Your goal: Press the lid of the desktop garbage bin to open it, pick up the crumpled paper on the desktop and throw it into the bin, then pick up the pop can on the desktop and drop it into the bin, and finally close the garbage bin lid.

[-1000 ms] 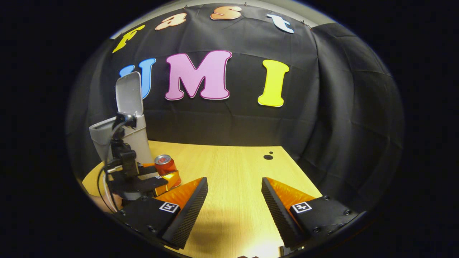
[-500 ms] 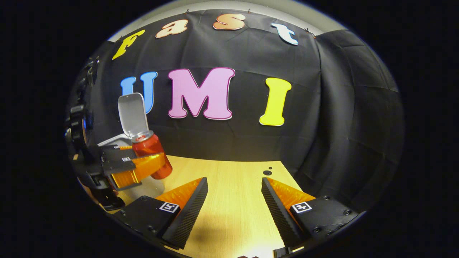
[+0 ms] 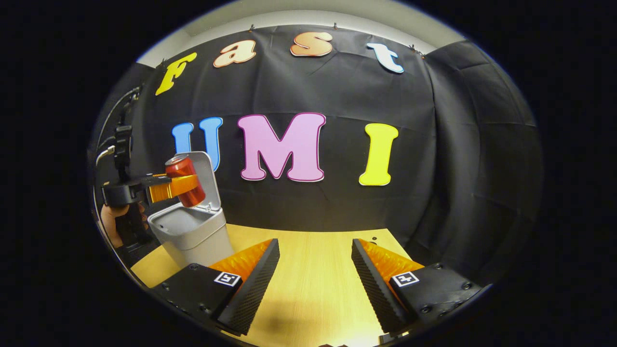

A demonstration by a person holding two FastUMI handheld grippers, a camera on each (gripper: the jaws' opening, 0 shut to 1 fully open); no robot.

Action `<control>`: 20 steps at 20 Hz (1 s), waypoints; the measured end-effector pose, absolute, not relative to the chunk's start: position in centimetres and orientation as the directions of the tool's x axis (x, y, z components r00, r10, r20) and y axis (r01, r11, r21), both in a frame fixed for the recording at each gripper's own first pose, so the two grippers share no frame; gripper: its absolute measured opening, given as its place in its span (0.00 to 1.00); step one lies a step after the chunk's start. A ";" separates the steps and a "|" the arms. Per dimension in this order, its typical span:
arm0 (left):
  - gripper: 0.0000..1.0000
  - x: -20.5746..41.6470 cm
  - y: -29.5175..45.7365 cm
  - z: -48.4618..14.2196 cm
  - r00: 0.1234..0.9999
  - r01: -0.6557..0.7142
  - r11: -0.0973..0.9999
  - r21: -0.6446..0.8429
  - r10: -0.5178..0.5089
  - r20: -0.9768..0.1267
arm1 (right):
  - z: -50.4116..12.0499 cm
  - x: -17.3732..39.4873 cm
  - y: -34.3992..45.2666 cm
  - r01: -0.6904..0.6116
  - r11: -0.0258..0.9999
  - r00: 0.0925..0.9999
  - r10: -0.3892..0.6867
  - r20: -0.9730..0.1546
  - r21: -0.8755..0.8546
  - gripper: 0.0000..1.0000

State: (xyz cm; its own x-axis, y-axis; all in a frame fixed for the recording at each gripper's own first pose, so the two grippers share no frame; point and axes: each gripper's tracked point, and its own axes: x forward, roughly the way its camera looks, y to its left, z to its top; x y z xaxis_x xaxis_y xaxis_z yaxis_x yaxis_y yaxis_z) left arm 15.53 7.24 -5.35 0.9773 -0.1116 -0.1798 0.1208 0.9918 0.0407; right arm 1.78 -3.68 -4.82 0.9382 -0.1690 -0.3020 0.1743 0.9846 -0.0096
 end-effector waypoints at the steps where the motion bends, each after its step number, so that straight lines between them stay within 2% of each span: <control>1: 0.87 15.7 9.0 -5.8 0.979 0.088 0.995 0.049 -0.077 -0.188 | -4.6 1.6 -3.6 0.178 0.984 0.938 -0.170 -0.302 0.001 0.97; 4: 0.87 15.4 12.7 -8.5 0.968 0.023 0.999 0.050 -0.009 -0.250 | -3.8 1.4 -3.7 0.186 0.982 0.945 -0.176 -0.277 0.011 0.97; 10: 0.87 14.9 15.3 -12.3 0.945 -0.011 1.000 0.016 0.016 -0.327 | -4.8 0.4 -3.8 0.191 0.982 0.937 -0.183 -0.298 -0.005 0.97; 17: 0.88 15.2 14.9 -13.9 0.935 -0.001 1.000 0.007 0.004 -0.354 | -4.8 0.8 -3.0 0.167 0.986 0.937 -0.165 -0.308 -0.021 0.97; 20: 0.93 15.5 15.5 -13.2 0.941 -0.025 0.999 0.031 0.034 -0.336 | -4.8 1.4 -2.2 0.143 0.990 0.940 -0.141 -0.311 -0.016 0.97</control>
State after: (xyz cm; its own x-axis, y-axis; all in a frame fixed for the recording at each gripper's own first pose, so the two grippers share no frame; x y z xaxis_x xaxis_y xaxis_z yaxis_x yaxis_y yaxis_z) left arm 15.50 15.50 -13.20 0.9414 0.0341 -0.3355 -0.0250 0.9992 0.0315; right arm 1.36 -2.18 -4.78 0.9398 -0.1406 -0.3113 0.1426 0.9896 -0.0162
